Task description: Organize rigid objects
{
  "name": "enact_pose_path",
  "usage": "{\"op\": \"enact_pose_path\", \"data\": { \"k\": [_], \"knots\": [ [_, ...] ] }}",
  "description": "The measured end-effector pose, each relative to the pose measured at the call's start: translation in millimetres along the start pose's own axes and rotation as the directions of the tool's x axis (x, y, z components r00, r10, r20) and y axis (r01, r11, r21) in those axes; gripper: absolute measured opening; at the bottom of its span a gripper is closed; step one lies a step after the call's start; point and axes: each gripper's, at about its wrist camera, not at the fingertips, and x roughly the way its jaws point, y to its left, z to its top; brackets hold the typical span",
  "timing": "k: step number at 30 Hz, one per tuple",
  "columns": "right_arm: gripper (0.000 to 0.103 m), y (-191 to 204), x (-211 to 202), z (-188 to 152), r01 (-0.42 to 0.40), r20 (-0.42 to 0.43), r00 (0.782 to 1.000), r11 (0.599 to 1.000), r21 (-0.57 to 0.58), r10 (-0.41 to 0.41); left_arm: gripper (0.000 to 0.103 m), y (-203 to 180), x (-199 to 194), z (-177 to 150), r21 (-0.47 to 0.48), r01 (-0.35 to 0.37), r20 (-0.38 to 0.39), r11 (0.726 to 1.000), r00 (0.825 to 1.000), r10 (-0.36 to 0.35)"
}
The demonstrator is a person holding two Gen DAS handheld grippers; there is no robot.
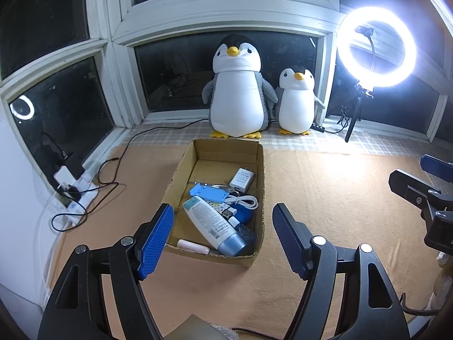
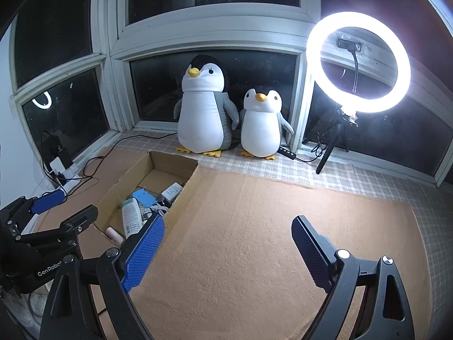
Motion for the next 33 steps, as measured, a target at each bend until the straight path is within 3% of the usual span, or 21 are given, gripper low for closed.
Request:
{"op": "enact_pose_path", "data": {
  "k": [33],
  "knots": [
    [0.089,-1.6,7.6,0.6,0.004,-0.011,1.000,1.000,-0.014,-0.004,0.073,1.4,2.0,1.3,-0.012,-0.002,-0.013,1.000,1.000,0.002]
  ]
}}
